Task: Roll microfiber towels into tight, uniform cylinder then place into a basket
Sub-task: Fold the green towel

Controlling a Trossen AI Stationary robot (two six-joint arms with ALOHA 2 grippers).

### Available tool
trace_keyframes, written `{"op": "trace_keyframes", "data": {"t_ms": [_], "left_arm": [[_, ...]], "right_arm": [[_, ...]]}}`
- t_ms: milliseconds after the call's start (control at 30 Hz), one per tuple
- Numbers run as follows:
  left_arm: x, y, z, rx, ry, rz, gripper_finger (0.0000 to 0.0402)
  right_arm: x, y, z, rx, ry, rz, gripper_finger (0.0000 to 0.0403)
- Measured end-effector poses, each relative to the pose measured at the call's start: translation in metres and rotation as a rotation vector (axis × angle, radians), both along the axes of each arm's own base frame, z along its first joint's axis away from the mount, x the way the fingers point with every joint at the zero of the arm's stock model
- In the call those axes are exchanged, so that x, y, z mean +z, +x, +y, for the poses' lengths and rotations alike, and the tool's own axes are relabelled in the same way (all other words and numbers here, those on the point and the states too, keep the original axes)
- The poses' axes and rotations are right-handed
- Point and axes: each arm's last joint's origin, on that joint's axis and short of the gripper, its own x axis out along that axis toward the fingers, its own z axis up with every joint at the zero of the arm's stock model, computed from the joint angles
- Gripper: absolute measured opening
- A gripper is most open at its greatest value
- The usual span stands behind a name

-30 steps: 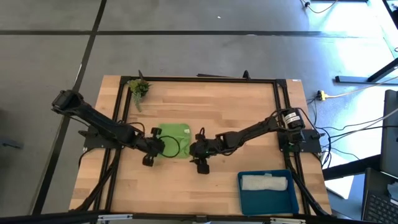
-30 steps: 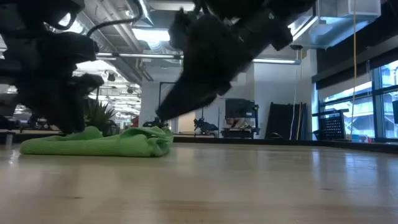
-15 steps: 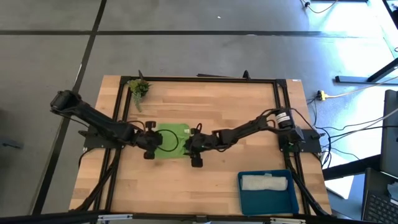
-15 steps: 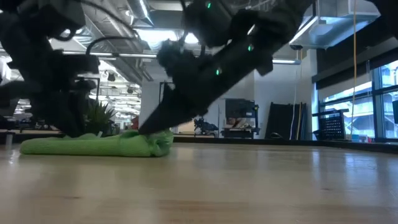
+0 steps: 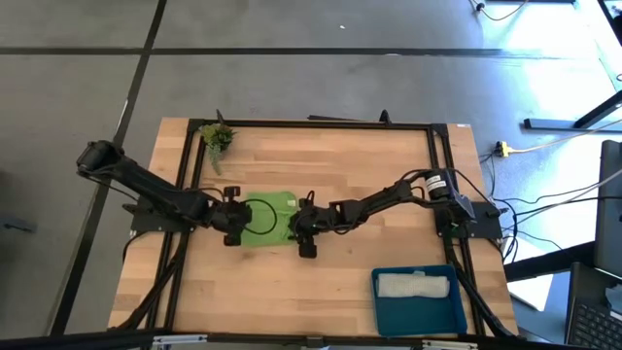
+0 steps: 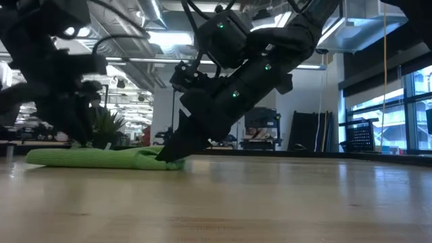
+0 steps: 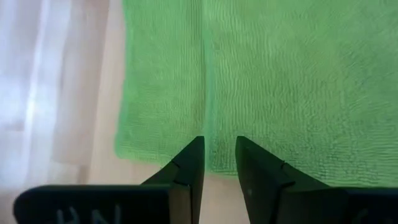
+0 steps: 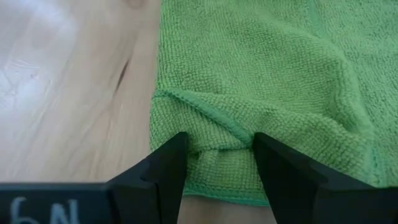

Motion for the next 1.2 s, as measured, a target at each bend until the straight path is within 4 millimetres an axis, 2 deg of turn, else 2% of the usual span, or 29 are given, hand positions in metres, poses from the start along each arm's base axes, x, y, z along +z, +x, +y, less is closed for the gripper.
{"op": "trace_keyframes", "data": {"t_ms": [233,600,733,933,1200], "left_arm": [[0.016,-0.005,-0.019,-0.091,-0.039,-0.069,0.0082],[0.002,-0.012,-0.062,-0.187,-0.146,-0.073,0.0082],[-0.002,-0.015,-0.066,-0.230,-0.172,-0.025,0.0082],[-0.001,-0.012,-0.065,-0.206,-0.166,-0.058,0.0083],[-0.001,-0.010,-0.062,-0.182,-0.166,-0.059,0.0114]], "right_arm": [[0.000,0.000,0.000,-0.003,0.003,0.004,0.0188],[-0.001,0.000,0.000,-0.015,0.017,0.006,0.0188],[-0.001,0.000,0.000,-0.015,0.017,0.003,0.0188],[-0.001,0.000,0.000,-0.015,0.018,-0.003,0.0188],[-0.001,0.000,0.000,-0.015,0.019,-0.007,0.0188]]}}
